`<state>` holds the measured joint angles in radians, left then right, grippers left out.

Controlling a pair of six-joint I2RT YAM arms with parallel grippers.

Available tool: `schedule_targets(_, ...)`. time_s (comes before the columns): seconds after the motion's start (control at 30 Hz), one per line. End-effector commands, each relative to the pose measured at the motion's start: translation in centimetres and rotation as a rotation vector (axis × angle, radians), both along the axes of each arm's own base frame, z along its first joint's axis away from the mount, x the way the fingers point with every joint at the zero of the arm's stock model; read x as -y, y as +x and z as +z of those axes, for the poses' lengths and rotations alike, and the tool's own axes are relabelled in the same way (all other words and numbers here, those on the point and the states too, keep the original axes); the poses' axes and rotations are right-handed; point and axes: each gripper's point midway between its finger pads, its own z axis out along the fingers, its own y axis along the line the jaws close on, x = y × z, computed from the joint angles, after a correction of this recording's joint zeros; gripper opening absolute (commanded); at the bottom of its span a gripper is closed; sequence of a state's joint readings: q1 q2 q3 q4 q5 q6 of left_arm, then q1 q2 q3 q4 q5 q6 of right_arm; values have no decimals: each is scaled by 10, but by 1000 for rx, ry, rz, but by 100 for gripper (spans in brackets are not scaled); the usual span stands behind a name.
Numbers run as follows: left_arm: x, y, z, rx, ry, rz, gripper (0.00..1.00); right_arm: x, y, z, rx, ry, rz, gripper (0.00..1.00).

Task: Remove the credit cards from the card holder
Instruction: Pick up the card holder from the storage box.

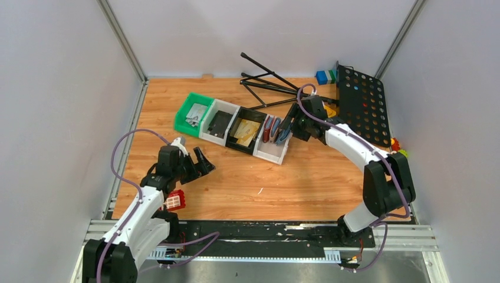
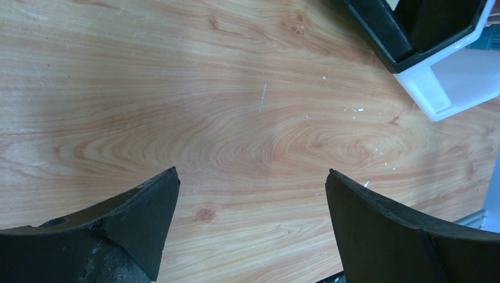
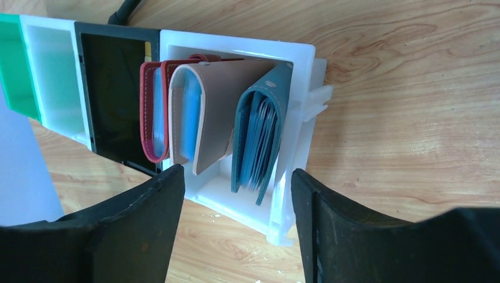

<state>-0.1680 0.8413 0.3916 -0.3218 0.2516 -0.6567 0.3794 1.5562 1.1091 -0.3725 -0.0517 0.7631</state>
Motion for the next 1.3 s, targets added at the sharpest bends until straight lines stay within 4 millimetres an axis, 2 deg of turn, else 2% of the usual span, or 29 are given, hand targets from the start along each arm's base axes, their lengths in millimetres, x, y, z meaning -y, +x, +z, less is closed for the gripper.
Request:
schedule_targets(0.0,3,9,20,70,-28,-1,100,0,19,10,42,-12,-40,58)
schedule_targets(0.1,4,9,21,65,-32,-3,100,4,24,4,37,-42,-62,52)
schedule_targets(0.2,5,9,20,60,-38,-7,100,3,27,2,29,-52,-55,36)
schedule_targets(0.3,8,8,19,46,-53,-13,100,1,29,-2,14,-55,-48,34)
schedule_targets(0.4,9,8,18,27,-56,-12,100,-1,31,-4,9,-55,-36,25)
schedule_targets(0.7,11,6,10,16,-76,-5,100,-7,30,-8,-7,-66,9,25)
schedule_targets(0.73,12,5,11,21,-80,-13,100,-9,29,-8,-7,-62,21,20)
schedule_targets(0.77,14,5,12,28,-84,-28,100,-10,29,-6,-2,-62,32,11)
schedule_targets(0.8,17,4,15,42,-93,-59,100,-11,28,-4,3,-60,44,5)
schedule_targets(0.93,33,1,32,128,-153,-172,100,-14,26,20,71,-39,80,4)
schedule_targets(1.07,38,1,36,157,-183,-189,100,-10,21,45,129,-45,104,0)
schedule_targets(1.27,43,2,41,166,-212,-204,100,-4,-2,70,192,-48,188,0)
